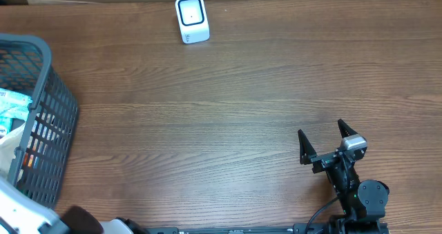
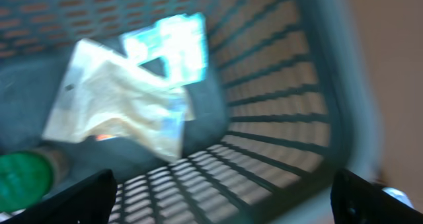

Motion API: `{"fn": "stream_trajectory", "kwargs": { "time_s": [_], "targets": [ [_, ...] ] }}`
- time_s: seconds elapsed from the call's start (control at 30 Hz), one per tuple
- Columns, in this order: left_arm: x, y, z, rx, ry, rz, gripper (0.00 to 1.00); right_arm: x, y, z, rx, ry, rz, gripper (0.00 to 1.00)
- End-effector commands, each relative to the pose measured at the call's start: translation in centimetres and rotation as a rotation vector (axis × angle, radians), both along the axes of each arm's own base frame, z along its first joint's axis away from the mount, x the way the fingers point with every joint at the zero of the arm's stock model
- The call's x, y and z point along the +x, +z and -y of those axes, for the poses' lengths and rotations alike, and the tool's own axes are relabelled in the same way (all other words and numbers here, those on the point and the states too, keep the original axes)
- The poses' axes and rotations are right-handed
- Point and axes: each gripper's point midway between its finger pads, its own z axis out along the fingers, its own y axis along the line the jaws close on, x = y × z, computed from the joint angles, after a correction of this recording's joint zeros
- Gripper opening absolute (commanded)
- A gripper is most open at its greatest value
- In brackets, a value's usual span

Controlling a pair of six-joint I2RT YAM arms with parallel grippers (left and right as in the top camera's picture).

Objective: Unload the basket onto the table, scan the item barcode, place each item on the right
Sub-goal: 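Move the left gripper over the grey basket and reach inside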

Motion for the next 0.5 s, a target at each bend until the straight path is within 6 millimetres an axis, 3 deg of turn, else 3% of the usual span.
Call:
{"fn": "stream_trajectory", "kwargs": {
  "time_s": [0.0,0.47],
  "targets": [
    [-0.9,-3.8,-2.0,-0.014,0.066,-0.136,0.90,0.1,-0.3,0.3,0.003,-0.013,-0.005,1.00],
    [-1.3,-17.9,-2.8,-0.185,0.019,-0.401,0.87,0.1,-0.3,0.3,0.003,-0.013,-0.005,1.00]
  ]
}}
